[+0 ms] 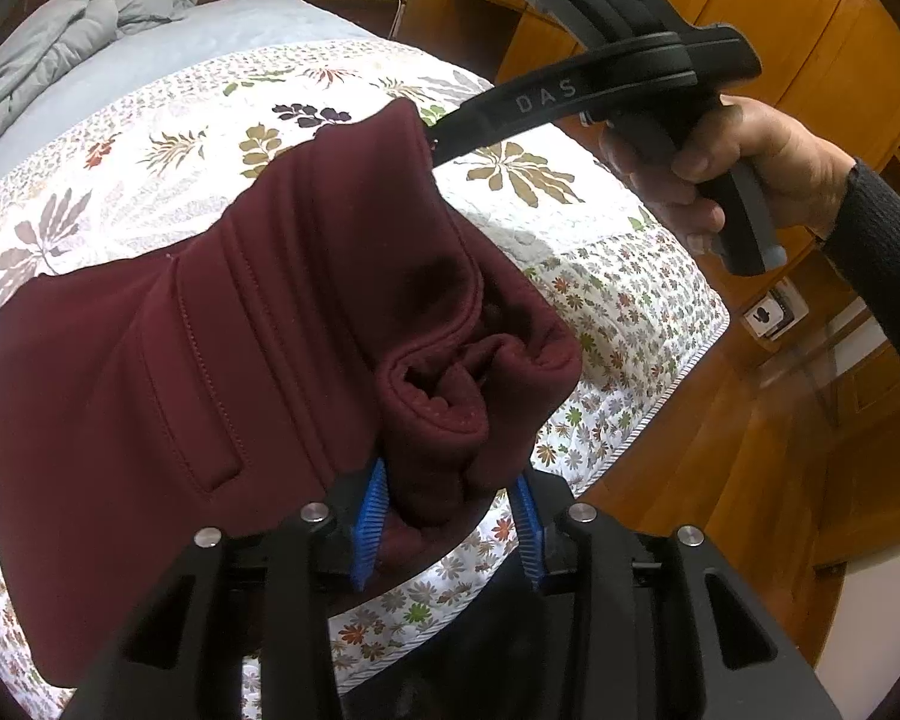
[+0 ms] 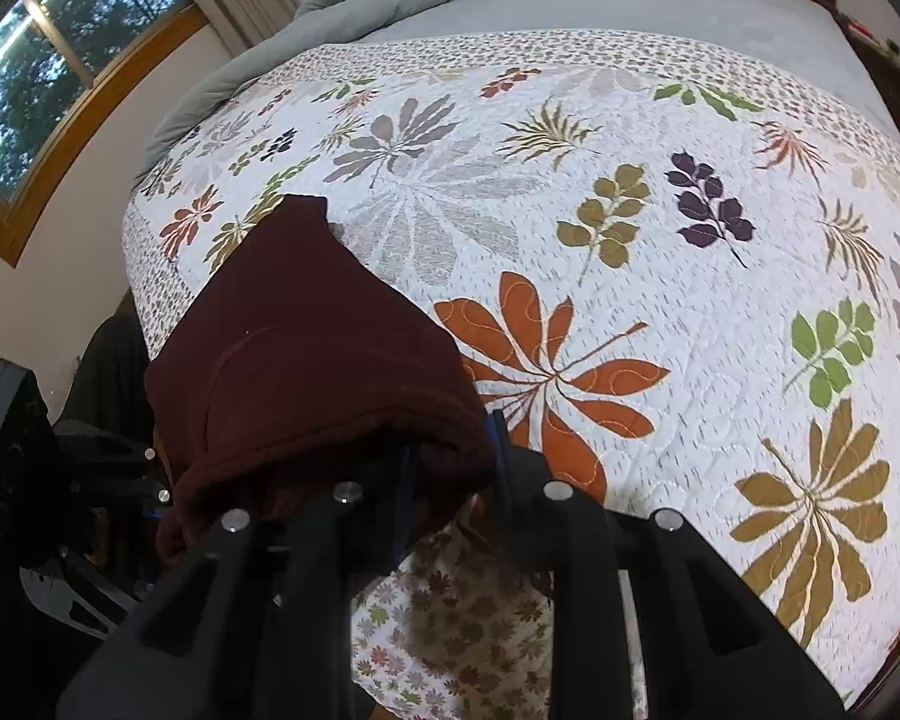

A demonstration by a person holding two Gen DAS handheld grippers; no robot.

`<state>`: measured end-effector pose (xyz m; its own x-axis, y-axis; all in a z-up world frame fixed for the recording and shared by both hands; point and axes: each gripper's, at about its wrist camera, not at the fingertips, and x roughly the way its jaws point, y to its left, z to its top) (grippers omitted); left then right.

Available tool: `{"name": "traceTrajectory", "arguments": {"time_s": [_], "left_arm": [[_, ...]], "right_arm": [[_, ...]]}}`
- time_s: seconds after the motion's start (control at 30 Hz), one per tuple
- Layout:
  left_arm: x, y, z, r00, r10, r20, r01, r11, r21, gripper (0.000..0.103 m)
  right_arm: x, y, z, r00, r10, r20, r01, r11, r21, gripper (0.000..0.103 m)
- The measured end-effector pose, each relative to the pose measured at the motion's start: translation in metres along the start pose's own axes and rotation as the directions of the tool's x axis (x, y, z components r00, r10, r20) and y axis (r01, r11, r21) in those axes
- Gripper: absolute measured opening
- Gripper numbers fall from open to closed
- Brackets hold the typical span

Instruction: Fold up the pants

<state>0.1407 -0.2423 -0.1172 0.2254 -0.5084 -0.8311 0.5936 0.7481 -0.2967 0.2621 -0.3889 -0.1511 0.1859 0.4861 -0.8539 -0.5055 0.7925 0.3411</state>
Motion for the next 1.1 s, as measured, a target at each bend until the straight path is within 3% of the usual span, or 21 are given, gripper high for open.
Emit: {"name": "traceTrajectory", "arguments": {"time_s": [0.23,0.33,0.43,0.53,0.6,0.67,0.83,0.9,0.97,1.1], "left_arm": [[-0.002,-0.001,-0.002,1.000,-0.004,0.010,0.004,1.000,-0.003,0.038],[-0.007,0.000,-0.001,1.000,-0.014,0.014,0.014,1.000,-0.009,0.044],[-0.013,0.000,-0.001,0.997,-0.072,0.010,0.073,0.997,-0.038,0.055],[-0.022,-0.001,-0.001,0.997,-0.075,0.030,0.075,0.997,-0.028,0.058],[-0.032,0.002,-0.003,0.994,-0.097,0.044,0.099,0.994,-0.041,0.059],[-0.044,0.011,-0.006,0.989,-0.133,0.058,0.136,0.989,-0.058,0.060],[-0.092,0.076,-0.011,0.973,-0.148,0.177,0.171,0.978,-0.121,0.068],[-0.108,0.123,-0.006,0.967,-0.121,0.226,0.166,0.967,-0.195,0.070],[-0.112,0.173,0.003,0.961,-0.131,0.242,0.200,0.936,-0.289,0.070],[-0.088,0.243,0.024,0.953,-0.210,0.218,0.283,0.873,-0.396,0.071]], "right_arm": [[-0.003,-0.004,-0.004,0.999,-0.038,-0.008,0.038,0.999,0.031,0.026],[-0.006,-0.011,-0.007,0.999,-0.044,0.000,0.044,0.997,0.059,0.026],[-0.008,-0.025,-0.016,0.999,-0.044,0.014,0.042,0.987,0.156,0.035],[-0.009,-0.035,-0.030,0.999,-0.044,0.020,0.038,0.963,0.267,0.042],[-0.013,-0.042,-0.043,0.998,-0.051,0.037,0.035,0.934,0.356,0.048],[-0.019,-0.049,-0.059,0.996,-0.056,0.068,0.018,0.886,0.463,0.061],[-0.030,-0.055,-0.097,0.983,0.012,0.185,-0.127,0.772,0.622,0.069],[-0.031,-0.051,-0.108,0.960,0.073,0.270,-0.236,0.727,0.645,0.076],[-0.028,-0.047,-0.113,0.932,0.124,0.341,-0.328,0.692,0.643,0.081],[-0.004,-0.043,-0.104,0.929,0.152,0.336,-0.343,0.693,0.634,0.081]]}}
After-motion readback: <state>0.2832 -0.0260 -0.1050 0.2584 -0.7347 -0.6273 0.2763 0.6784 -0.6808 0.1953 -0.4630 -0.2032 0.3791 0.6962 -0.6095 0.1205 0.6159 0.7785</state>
